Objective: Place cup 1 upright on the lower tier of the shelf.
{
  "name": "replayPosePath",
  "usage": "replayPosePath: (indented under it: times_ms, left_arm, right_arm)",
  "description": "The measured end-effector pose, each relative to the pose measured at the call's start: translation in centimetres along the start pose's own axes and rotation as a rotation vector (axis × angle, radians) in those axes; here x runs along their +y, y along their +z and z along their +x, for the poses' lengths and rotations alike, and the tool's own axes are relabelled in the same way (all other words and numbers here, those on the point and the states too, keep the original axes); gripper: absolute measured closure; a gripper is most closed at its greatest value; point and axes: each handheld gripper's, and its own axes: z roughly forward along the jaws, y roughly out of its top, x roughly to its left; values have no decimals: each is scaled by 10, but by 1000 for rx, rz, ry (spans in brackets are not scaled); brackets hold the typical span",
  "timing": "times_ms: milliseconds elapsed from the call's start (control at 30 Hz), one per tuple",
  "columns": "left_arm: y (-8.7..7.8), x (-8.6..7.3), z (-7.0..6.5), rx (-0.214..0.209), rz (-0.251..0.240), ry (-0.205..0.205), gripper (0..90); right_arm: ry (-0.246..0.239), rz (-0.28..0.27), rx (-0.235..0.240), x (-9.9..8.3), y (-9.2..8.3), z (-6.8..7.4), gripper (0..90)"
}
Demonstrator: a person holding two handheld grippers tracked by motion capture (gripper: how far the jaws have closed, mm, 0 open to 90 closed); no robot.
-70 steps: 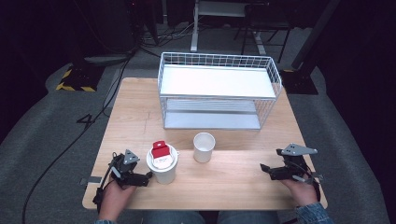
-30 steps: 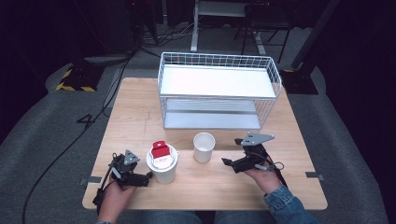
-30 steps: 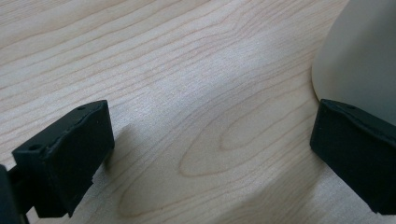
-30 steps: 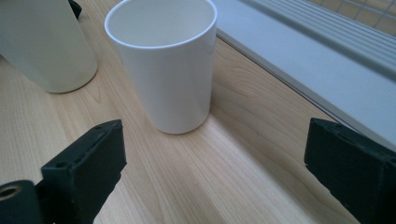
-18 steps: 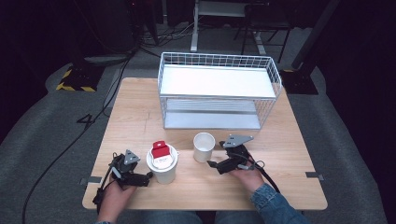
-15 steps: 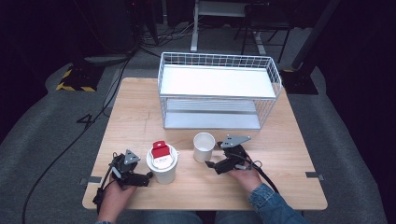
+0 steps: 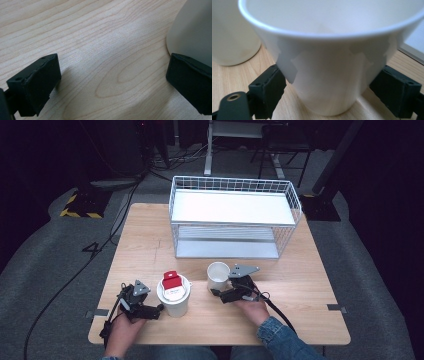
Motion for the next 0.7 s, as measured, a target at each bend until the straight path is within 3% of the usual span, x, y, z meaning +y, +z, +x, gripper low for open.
replayPosePath:
  times_ms: [100,133,700]
  left_arm:
    - [0,0,0,0,0,0,2]
    - [0,0,0,0,0,0,2]
    - [0,0,0,0,0,0,2]
  right_arm:
    - [-6,-12,-8,1,0,2,164]
    - [-19,-22,-9,2,0,2,233]
    - [-33,-17,-11,3,0,3,240]
